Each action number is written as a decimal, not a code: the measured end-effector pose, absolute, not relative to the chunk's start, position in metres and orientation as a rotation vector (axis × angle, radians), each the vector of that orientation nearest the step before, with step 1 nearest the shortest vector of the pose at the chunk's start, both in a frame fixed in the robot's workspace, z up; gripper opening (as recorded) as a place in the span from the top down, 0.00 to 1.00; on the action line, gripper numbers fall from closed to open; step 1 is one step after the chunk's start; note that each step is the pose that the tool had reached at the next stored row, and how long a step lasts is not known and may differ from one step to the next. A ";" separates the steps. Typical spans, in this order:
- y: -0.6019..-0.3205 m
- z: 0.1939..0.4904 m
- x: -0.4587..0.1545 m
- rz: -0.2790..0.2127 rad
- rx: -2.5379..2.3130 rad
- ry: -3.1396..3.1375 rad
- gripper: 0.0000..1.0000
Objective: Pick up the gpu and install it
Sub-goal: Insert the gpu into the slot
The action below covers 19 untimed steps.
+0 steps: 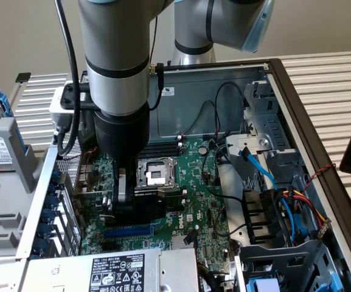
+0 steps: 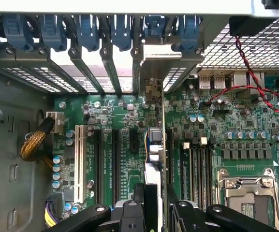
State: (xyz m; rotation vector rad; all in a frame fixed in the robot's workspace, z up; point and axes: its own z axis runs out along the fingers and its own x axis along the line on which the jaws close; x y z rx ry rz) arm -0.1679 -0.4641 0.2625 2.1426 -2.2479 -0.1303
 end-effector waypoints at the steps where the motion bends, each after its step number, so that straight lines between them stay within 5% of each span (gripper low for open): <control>1: -0.464 0.263 -0.168 -0.130 2.143 -2.248 0.73; 19: -0.461 0.261 -0.171 -0.102 2.136 -2.243 0.73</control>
